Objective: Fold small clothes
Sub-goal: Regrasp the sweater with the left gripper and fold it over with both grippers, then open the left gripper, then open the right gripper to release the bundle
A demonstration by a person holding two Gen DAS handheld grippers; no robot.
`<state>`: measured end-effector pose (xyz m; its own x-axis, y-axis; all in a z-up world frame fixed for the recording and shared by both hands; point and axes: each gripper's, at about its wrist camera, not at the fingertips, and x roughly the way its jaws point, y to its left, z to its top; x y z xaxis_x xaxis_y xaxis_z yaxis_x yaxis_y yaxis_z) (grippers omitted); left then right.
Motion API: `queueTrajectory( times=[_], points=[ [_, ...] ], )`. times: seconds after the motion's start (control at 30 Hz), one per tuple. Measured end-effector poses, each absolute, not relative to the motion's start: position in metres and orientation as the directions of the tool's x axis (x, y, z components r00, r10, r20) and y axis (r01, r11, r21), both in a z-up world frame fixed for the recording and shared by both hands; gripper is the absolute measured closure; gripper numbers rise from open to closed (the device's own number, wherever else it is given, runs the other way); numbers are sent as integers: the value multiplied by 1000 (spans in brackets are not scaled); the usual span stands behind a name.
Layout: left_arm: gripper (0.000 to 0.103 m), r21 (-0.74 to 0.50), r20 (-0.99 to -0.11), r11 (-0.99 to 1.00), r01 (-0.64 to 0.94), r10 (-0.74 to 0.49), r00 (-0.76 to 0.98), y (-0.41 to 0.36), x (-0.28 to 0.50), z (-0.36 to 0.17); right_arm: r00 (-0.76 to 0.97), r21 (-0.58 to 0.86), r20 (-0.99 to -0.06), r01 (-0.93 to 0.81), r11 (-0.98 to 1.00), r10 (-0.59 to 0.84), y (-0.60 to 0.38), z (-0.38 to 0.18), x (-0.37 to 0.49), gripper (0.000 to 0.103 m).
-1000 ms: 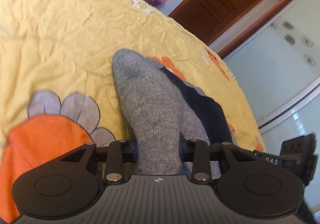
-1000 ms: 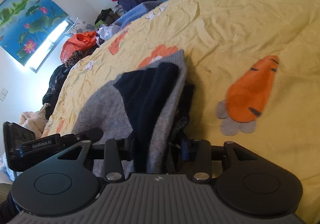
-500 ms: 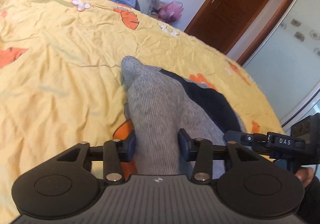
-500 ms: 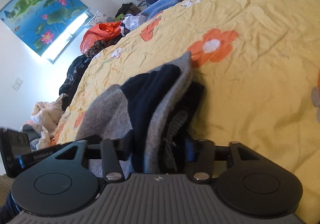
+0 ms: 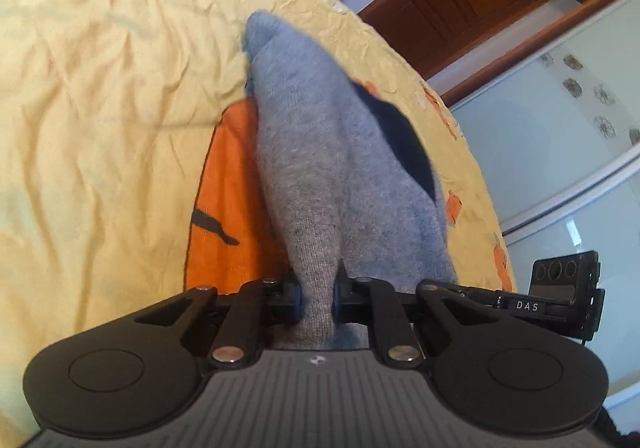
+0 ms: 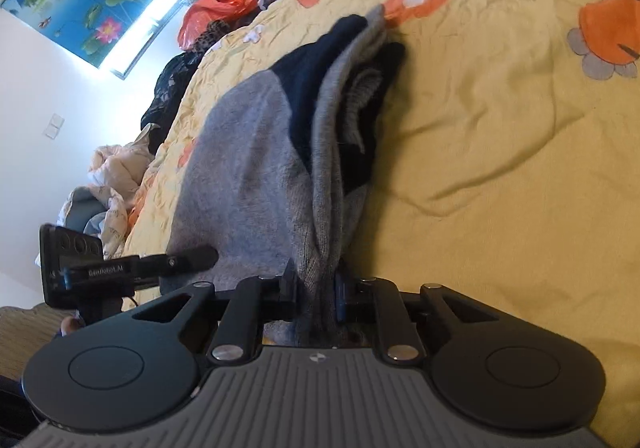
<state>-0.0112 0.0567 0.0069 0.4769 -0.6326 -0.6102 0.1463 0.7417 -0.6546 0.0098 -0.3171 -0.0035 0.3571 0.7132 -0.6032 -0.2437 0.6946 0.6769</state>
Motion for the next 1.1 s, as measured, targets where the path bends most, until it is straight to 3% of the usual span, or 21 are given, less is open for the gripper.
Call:
queueTrajectory(
  times=[0.2,0.27,0.3,0.33,0.37,0.43,0.5,0.63,0.87,1.07,1.1],
  points=[
    [87,-575,-681,799,177,-587,438,66,-10,4,327,656,-619,-285,699,714,-314,-5,-2,79],
    [78,-548,-684,804,232,-590,428,67,-11,16,317,676,-609,-272,685,727,-319,-2,3,67],
    [76,-517,-679,811,274,-584,445,68,-12,27,342,649,-620,-284,706,707,-322,7,6,51],
    [66,-486,-665,817,309,-576,475,70,-11,39,382,623,-618,-297,724,688,-326,17,9,37],
    [43,-461,-644,824,330,-567,514,73,-8,50,421,610,-602,-306,731,678,-332,29,15,35],
    [16,-426,-592,842,331,-536,601,78,4,66,474,615,-563,-306,726,677,-343,47,38,36],
    [16,-403,-562,862,308,-499,659,78,26,73,518,617,-536,-299,728,667,-343,60,65,39],
    [17,-418,-596,884,211,-442,670,63,78,58,522,619,-542,-281,733,658,-324,62,115,50],
    [17,-363,-651,904,226,-420,633,26,116,35,453,567,-672,-195,800,586,-293,26,150,53],
    [17,-410,-675,892,190,-436,595,24,136,16,439,610,-655,-174,773,615,-296,17,153,55],
    [17,-406,-680,896,180,-428,595,23,138,14,441,617,-651,-166,769,618,-298,17,156,61]
  ],
)
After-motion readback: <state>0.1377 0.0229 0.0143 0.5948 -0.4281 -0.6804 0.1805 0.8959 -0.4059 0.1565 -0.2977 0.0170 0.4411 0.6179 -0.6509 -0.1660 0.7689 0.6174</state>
